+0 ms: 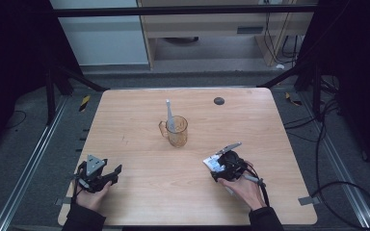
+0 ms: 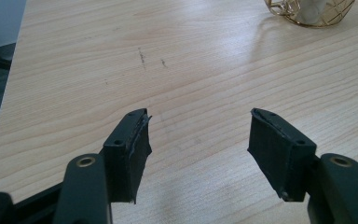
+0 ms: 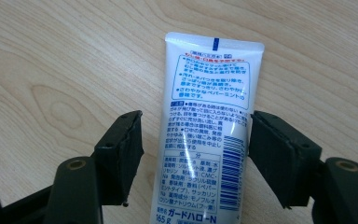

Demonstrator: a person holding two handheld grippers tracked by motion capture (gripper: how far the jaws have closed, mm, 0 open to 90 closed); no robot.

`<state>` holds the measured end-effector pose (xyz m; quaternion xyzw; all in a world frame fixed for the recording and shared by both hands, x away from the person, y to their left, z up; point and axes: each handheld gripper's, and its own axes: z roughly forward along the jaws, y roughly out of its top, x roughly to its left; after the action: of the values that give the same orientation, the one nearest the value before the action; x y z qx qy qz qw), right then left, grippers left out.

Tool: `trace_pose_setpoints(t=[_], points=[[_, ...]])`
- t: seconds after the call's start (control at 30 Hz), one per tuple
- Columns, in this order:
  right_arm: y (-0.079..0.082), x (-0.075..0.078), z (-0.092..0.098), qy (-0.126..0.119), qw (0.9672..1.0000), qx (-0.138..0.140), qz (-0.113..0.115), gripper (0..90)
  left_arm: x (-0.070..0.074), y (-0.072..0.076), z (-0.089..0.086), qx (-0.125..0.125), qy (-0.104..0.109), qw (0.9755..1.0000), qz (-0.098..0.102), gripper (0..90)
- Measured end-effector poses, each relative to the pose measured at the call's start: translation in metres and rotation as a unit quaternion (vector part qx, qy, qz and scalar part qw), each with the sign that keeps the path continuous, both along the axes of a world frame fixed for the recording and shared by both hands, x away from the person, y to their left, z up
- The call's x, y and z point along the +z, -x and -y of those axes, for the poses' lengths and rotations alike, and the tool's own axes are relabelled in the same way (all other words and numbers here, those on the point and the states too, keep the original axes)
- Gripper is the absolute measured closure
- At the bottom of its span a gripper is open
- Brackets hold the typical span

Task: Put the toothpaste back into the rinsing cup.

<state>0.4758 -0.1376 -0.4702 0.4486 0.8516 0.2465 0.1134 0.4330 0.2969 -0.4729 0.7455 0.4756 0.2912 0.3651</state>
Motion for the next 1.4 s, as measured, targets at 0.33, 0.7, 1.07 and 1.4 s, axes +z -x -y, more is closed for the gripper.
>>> trace_pose_setpoints(t=[0.33, 0.7, 1.07, 1.4], points=[[-0.0003, -0.0024, 0.0011, 0.009, 0.9997, -0.004, -0.023, 36.8, -0.0002, 0.0003, 0.0005, -0.001, -0.001, 1.0000, -0.001, 37.0], [-0.0017, -0.0067, 0.0023, 0.019, 0.9989, -0.012, -0.040, 41.3, -0.0007, 0.0000, 0.0007, -0.002, -0.001, 1.0000, -0.003, 37.1], [-0.0018, -0.0031, 0.0024, 0.014, 0.9985, -0.022, -0.048, 55.1, -0.0007, 0.0001, 0.0005, -0.002, -0.001, 1.0000, -0.003, 37.0], [0.0007, 0.0030, 0.0038, 0.006, 0.9985, -0.020, -0.049, 67.7, -0.0005, -0.0001, 0.0000, -0.002, -0.001, 1.0000, -0.003, 37.1]])
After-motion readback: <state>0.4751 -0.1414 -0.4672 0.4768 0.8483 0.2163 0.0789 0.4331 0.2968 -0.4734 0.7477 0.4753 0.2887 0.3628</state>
